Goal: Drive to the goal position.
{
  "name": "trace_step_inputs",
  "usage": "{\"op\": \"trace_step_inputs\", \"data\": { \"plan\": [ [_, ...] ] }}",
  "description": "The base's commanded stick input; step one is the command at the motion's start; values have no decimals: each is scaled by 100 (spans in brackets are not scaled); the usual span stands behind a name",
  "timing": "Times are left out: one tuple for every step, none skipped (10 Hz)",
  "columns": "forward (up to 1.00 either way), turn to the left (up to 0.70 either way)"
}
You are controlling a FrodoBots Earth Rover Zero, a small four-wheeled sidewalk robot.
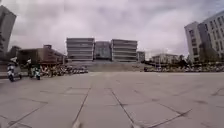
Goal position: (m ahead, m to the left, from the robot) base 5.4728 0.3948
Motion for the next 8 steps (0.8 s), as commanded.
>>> {"op": "trace_step_inputs", "data": {
  "plan": [
    [70, 0],
    [70, 0],
    [70, 0],
    [70, 0],
    [70, 0],
    [70, 0],
    [70, 0],
    [70, 0]
  ]
}}
